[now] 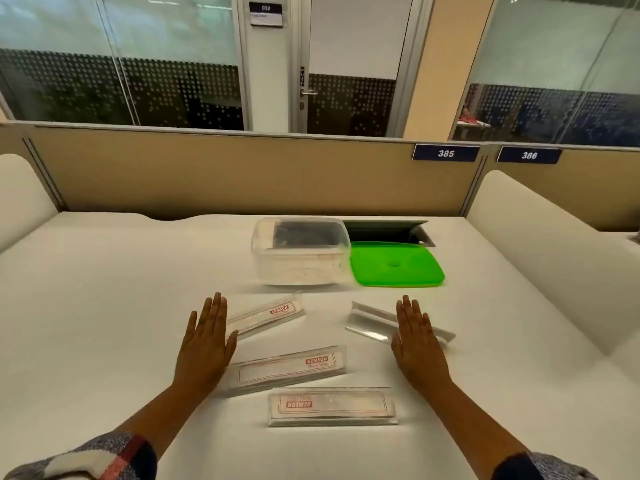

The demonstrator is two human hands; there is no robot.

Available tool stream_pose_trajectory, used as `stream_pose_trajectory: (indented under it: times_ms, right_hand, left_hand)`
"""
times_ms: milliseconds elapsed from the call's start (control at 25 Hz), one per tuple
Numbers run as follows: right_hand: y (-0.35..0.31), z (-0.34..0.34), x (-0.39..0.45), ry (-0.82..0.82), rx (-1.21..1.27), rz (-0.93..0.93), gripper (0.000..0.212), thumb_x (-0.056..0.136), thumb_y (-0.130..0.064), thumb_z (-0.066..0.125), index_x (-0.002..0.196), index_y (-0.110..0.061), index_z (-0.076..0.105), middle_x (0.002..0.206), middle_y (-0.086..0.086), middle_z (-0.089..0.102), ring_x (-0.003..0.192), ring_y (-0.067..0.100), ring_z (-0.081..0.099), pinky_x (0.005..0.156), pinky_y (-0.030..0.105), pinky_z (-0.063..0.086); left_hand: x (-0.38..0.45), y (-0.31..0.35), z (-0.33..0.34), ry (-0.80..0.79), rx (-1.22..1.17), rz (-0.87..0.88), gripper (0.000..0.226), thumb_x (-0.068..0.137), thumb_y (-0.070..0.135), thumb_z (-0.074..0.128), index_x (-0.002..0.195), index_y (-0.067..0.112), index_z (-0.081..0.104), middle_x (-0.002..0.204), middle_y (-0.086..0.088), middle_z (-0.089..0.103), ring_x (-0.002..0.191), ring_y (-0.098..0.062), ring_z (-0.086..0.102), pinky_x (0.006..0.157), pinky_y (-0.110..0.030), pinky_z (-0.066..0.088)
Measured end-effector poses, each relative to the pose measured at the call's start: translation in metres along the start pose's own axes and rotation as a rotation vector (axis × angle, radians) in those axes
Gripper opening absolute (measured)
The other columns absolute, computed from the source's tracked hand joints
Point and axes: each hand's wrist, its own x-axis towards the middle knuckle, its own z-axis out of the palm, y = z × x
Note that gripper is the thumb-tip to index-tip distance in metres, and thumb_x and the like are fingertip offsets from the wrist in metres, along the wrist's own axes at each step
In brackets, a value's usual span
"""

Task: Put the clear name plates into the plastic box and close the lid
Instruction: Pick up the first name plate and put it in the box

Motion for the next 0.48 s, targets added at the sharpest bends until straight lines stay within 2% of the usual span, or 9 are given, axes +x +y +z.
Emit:
stream_pose_trajectory:
  times_ms: [120,160,240,360,480]
  right_hand:
    - [-0.006,0.002,-0.011,-0.024,0.043,-0.003,0.056,0.090,-0.026,0.027,0.139,0.001,0.031,0.149,0.016,0.031,0.137,0.033,0.029,0.115,0.027,-0.002]
    - [-0.010,0.001,-0.016,-0.088,0.052,0.016,0.057,0.090,-0.027,0.026,0.141,0.000,0.027,0.150,0.015,0.026,0.139,0.032,0.025,0.115,0.025,-0.005]
    - [-0.006,0.008,-0.019,-0.113,0.071,-0.006,0.056,0.093,-0.025,0.028,0.143,-0.003,0.018,0.153,0.010,0.014,0.143,0.029,0.014,0.114,0.020,-0.012]
    - [0.000,0.015,-0.017,-0.196,0.082,-0.042,0.057,0.097,-0.022,0.033,0.146,-0.010,0.005,0.154,0.003,-0.005,0.146,0.023,0.000,0.113,0.017,-0.015]
    - [0.002,0.021,-0.017,-0.268,0.110,-0.052,0.057,0.099,-0.025,0.029,0.146,-0.013,0.001,0.157,0.004,-0.006,0.146,0.017,-0.006,0.115,0.023,-0.008]
  left_hand:
    - [-0.010,-0.004,-0.001,0.037,-0.025,-0.026,0.076,0.088,0.053,-0.008,0.141,0.003,0.013,0.152,-0.014,0.022,0.140,-0.025,0.018,0.112,-0.023,-0.016]
    - [-0.016,-0.004,-0.002,0.006,-0.011,-0.049,0.078,0.088,0.053,-0.008,0.140,0.001,0.017,0.151,-0.015,0.025,0.139,-0.026,0.021,0.112,-0.022,-0.016]
    - [-0.025,-0.008,0.007,-0.001,-0.010,-0.040,0.081,0.087,0.054,-0.009,0.139,-0.001,0.020,0.150,-0.017,0.027,0.139,-0.029,0.024,0.113,-0.021,-0.015]
    - [-0.034,-0.016,0.019,-0.012,-0.044,-0.056,0.086,0.083,0.059,-0.013,0.141,0.002,0.012,0.153,-0.013,0.018,0.142,-0.023,0.015,0.116,-0.027,-0.002]
    - [-0.035,-0.018,0.023,-0.022,-0.070,-0.065,0.086,0.081,0.062,-0.014,0.143,0.005,0.008,0.155,-0.011,0.013,0.142,-0.020,0.010,0.116,-0.037,0.012]
